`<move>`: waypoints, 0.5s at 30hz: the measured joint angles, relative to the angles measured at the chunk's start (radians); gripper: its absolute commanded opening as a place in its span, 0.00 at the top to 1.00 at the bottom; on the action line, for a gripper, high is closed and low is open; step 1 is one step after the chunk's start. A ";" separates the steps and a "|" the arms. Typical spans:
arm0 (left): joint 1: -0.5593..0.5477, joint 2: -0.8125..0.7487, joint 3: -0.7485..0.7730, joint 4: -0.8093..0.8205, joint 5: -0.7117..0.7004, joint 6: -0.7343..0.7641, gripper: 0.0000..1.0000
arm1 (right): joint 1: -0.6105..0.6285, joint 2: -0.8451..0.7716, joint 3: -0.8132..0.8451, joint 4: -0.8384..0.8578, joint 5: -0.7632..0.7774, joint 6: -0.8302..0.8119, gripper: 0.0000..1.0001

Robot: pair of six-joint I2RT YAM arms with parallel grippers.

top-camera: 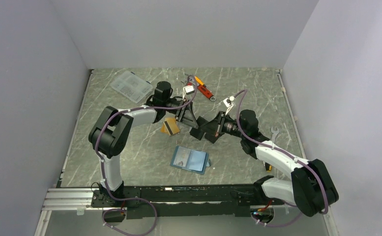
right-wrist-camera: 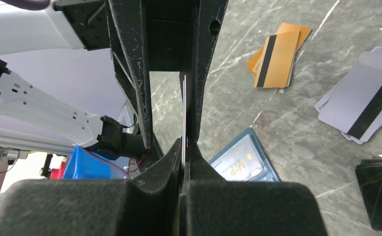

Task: Put the credit cards into the card holder
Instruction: Pick up the credit card from the center of the board.

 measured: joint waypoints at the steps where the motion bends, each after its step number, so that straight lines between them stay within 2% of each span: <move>1: 0.000 -0.006 0.001 -0.052 -0.016 0.038 0.59 | 0.000 -0.005 0.000 -0.014 0.005 -0.006 1.00; 6: -0.002 -0.063 0.033 -0.235 -0.142 0.201 0.56 | -0.006 -0.046 0.000 -0.125 -0.052 -0.019 1.00; 15: -0.002 -0.108 0.052 -0.249 -0.186 0.254 0.55 | -0.040 -0.055 -0.003 -0.143 -0.122 -0.004 1.00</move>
